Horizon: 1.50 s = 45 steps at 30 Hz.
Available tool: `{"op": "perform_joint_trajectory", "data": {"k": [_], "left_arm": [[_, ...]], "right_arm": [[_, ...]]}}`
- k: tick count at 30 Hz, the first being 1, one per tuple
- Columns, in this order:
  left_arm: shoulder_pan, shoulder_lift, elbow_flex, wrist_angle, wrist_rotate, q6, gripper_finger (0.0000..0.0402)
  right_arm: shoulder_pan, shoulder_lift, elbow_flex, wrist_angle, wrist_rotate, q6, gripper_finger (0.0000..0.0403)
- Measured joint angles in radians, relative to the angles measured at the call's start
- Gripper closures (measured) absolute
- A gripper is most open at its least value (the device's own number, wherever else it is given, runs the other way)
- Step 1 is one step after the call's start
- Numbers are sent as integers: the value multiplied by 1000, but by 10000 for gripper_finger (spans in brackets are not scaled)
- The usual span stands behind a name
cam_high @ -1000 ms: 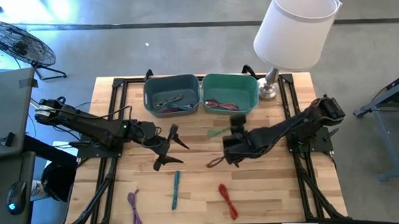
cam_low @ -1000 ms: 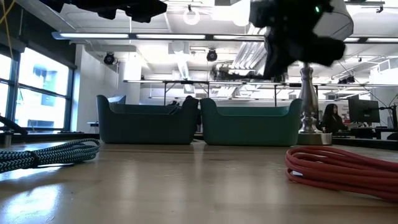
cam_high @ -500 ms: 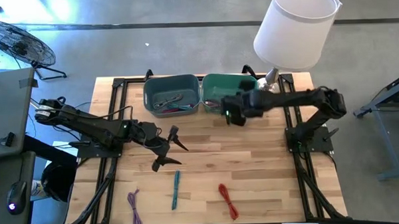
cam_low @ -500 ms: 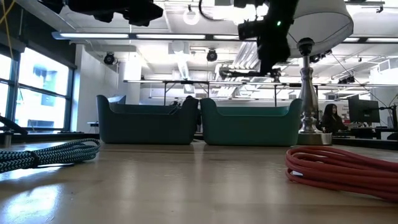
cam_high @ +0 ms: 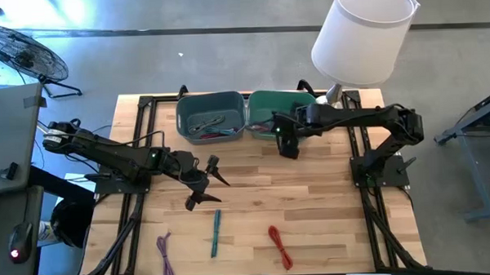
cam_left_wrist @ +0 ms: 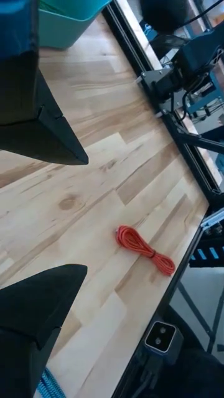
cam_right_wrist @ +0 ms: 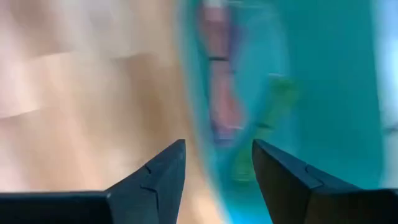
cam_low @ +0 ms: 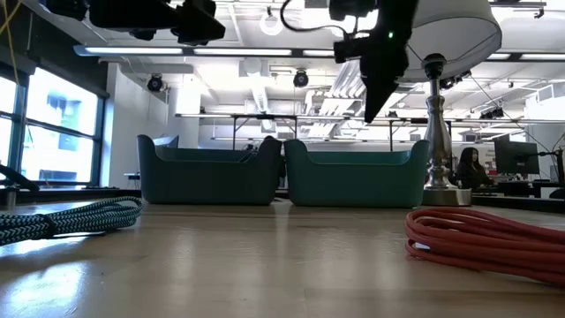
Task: Pick & Place USB Port
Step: Put the purple USB cable into the green bin
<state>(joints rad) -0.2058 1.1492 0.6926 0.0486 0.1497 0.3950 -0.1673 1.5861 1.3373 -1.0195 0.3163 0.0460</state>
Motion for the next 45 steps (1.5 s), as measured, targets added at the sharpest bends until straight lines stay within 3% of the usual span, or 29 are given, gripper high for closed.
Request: {"op": "perform_joint_trajectory", "data": {"k": [4,10,14,19,23,30,37,45], "left_arm": [[0,0,0,-8,8,-35,134],[-94,0,0,-117,-24,-169,134],[-211,0,0,-151,-167,-328,134],[-328,0,0,-161,-384,-670,134],[-419,0,0,-184,-496,-913,136],[-528,11,0,-179,-662,-1080,197],[-527,96,0,-112,-624,-1133,270],[-528,163,1,-44,-632,-1153,301]], "right_arm": [[81,-4,0,0,-147,-1,235],[233,-5,0,8,-161,-1,256],[302,-5,0,38,-122,4,264],[347,-5,0,69,-117,2,265],[372,-5,0,69,-105,2,265],[419,-5,0,68,-53,2,265],[459,-5,0,67,-42,24,265],[478,-6,0,68,-9,-25,265]]}}
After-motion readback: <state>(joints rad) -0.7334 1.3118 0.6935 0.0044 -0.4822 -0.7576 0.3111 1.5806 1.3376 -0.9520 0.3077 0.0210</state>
